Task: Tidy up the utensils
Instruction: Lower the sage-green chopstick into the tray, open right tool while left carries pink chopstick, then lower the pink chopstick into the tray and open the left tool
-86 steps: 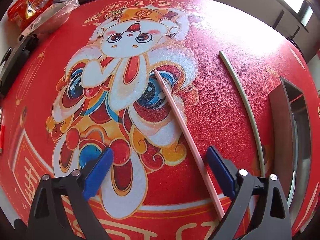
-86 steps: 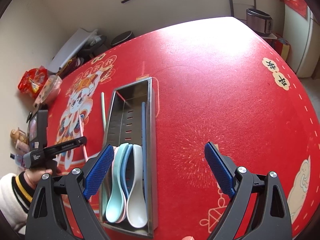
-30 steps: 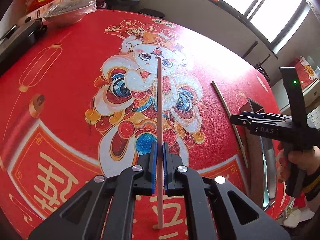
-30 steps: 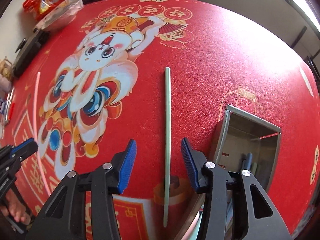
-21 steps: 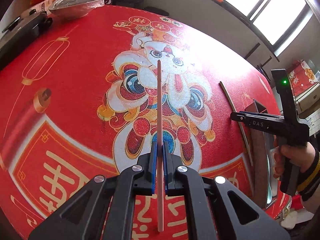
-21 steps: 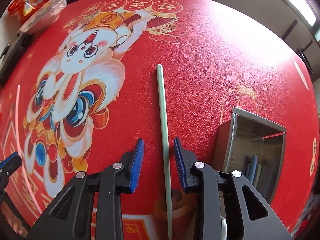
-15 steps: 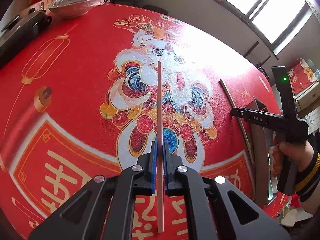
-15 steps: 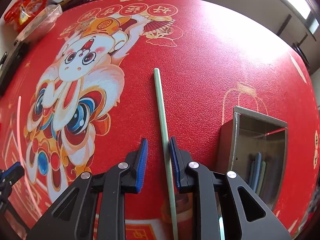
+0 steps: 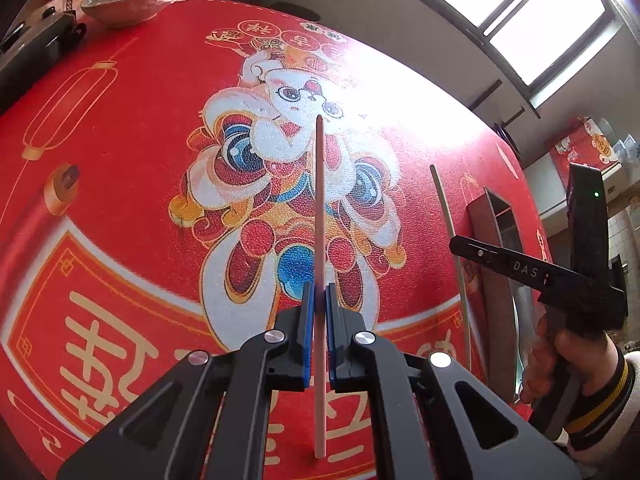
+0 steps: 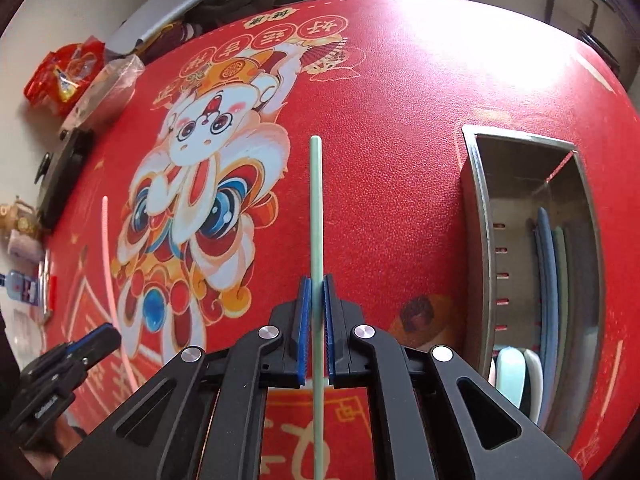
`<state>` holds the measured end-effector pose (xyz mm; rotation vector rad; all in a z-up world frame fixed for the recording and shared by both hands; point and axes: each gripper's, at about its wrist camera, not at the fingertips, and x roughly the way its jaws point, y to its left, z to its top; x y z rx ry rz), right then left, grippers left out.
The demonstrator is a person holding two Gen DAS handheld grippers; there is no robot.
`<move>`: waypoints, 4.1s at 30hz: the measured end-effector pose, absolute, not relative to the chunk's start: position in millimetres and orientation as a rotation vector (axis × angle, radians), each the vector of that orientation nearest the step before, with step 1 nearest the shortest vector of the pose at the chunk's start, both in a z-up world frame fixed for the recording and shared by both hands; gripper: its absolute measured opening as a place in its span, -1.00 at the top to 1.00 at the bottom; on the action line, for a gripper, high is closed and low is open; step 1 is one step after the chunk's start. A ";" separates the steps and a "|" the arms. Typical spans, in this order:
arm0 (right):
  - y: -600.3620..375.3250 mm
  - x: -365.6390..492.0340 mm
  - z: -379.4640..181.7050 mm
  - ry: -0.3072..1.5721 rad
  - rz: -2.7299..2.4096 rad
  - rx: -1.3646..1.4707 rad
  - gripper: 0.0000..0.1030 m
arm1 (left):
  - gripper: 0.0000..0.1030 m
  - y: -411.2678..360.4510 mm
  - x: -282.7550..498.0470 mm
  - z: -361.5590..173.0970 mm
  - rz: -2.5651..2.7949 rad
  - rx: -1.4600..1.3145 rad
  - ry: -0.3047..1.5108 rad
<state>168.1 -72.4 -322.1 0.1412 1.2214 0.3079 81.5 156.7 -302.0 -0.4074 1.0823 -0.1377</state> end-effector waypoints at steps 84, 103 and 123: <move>-225.1 120.4 -284.5 1.093 0.162 0.125 -0.14 | 0.90 37.9 87.5 -249.4 -0.317 -0.383 1.064; -303.3 108.1 -276.4 1.059 0.143 0.198 -0.70 | 0.90 -66.6 110.0 -235.4 -0.456 -0.440 1.089; -354.9 101.3 -286.7 1.088 0.127 0.256 -0.70 | 0.90 -123.4 132.3 -303.7 -0.385 -0.466 1.244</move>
